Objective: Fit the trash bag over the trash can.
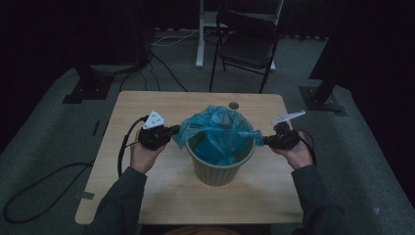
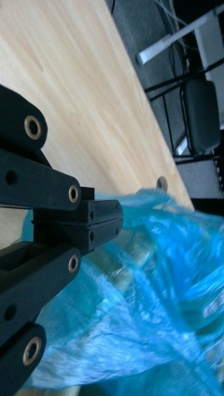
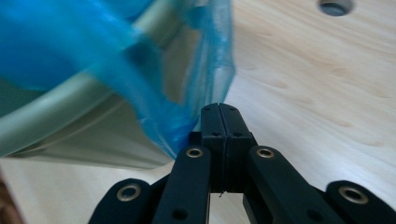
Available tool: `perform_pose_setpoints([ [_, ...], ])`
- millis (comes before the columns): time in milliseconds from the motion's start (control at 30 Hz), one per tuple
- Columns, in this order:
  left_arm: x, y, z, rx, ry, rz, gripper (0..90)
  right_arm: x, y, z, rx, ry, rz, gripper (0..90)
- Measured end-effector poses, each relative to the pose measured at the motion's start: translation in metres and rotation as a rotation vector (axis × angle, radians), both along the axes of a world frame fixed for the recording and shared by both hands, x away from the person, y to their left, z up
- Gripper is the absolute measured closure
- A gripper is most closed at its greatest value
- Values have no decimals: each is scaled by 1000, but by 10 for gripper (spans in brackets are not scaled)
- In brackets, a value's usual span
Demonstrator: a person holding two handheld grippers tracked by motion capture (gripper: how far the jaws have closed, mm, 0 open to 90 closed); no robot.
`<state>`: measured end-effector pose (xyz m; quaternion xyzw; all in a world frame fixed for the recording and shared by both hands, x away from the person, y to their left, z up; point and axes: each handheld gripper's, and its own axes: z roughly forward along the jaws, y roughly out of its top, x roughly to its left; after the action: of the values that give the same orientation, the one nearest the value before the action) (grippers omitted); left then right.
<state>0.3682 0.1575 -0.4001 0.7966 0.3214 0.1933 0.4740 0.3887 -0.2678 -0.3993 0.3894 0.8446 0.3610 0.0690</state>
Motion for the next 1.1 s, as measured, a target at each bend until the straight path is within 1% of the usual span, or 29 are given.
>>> perform_pose_setpoints([
  [33, -2, -1, -1, 0, 1, -6, 900, -3, 2, -1, 18, 4, 15, 899],
  [100, -8, -2, -3, -5, 5, -19, 900, -9, 5, -3, 29, 3, 33, 899],
  [233, -19, -6, -6, 2, 7, -51, 900, -20, 12, -5, 22, -3, 72, 899],
  [333, -28, -10, -7, 11, 4, -73, 899, -27, 17, -5, 27, -5, 98, 899],
  [433, -34, -14, -9, 9, 3, -84, 899, -33, 20, -6, 37, -8, 113, 899],
  [467, -34, -14, -9, 9, 3, -84, 898, -33, 20, -6, 37, -8, 113, 899],
  [500, -37, -14, -10, 9, 4, -81, 898, -36, 21, -7, 37, -10, 119, 899],
  [600, -38, -14, -11, 3, 10, -80, 899, -38, 20, -9, 49, -5, 122, 899],
  [700, -35, -15, -11, -1, 7, -64, 899, -38, 20, -10, 62, -5, 113, 899],
  [833, -24, -14, -13, -12, 10, -36, 900, -34, 23, -10, 64, -11, 102, 900],
  [933, -14, -14, -13, -8, 9, -19, 899, -28, 27, -10, 59, -20, 82, 900],
  [1033, -2, -15, -13, -6, 8, -4, 899, -18, 29, -11, 75, -17, 60, 899],
  [1067, -2, -15, -13, -6, 8, -4, 898, -15, 29, -12, 78, -21, 57, 900],
  [1100, 2, -14, -13, -8, 9, -3, 898, -15, 29, -12, 78, -21, 57, 900],
])
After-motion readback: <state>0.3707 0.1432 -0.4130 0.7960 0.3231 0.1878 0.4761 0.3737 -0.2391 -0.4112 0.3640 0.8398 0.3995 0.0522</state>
